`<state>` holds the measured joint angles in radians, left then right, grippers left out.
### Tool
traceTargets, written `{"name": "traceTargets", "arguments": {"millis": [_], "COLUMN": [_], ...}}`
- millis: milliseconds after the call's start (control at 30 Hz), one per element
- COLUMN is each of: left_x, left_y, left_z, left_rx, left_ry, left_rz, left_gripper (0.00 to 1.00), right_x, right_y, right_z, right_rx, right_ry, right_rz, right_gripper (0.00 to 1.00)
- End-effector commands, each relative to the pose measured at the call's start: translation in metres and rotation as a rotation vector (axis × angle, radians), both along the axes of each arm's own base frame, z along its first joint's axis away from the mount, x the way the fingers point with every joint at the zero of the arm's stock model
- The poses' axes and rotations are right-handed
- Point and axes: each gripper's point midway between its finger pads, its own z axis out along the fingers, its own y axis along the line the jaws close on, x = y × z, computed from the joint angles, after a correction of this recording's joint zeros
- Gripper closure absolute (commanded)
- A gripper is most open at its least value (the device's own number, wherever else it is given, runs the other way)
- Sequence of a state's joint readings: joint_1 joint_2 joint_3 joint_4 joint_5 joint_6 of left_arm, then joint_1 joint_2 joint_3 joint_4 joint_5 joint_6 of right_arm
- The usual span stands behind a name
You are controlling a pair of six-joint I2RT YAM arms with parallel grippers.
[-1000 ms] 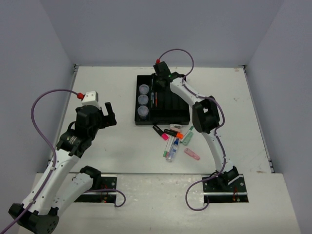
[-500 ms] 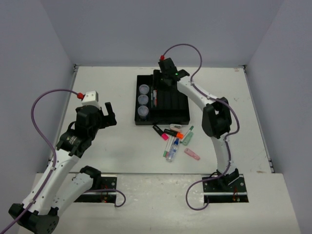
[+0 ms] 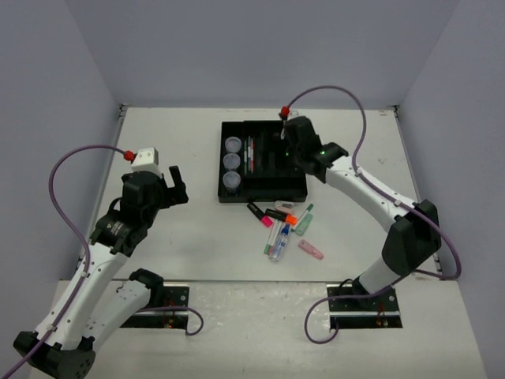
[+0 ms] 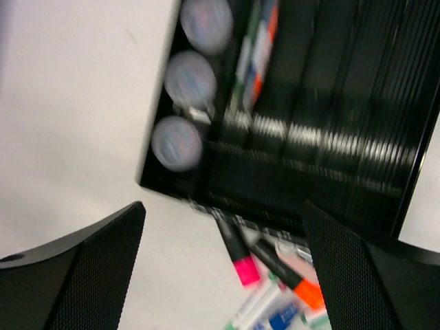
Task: Sort the stationery into containers
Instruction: Place the pen in the storage box, then pick up the pen from the center of the board.
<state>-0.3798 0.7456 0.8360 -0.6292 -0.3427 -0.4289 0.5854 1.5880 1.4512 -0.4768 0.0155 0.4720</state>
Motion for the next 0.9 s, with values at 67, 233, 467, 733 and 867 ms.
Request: {"name": "traceTargets", "arguments": {"millis": [67, 233, 467, 733, 867], "left_x": [0.005, 0.005, 0.005, 0.004, 0.004], "left_y": [-0.002, -0.003, -0.005, -0.006, -0.007], "left_z": [0.005, 0.006, 0.005, 0.006, 0.007], "left_rx": [-0.004, -0.005, -0.01, -0.012, -0.014], "left_ry": [-0.031, -0.032, -0.031, -0.037, -0.041], "left_rz": [-0.018, -0.021, -0.036, -0.043, -0.047], "left_gripper": [0.0, 0.0, 0.0, 0.0, 0.0], "right_x": [-0.085, -0.112, -0.121, -0.097, -0.096], "right_y": [0.008, 0.001, -0.004, 0.002, 0.01], "right_z": [-0.094, -0.12, -0.147, -0.161, -0.173], "right_rx": [-0.225, -0.288, -0.378, -0.49, -0.497], "right_ry": [0.133, 0.169, 0.178, 0.157, 0.173], "right_rz": [0.129, 0.142, 0.22, 0.178, 0.195], "right_gripper": [0.08, 0.25, 0.5, 0.54, 0.56]}}
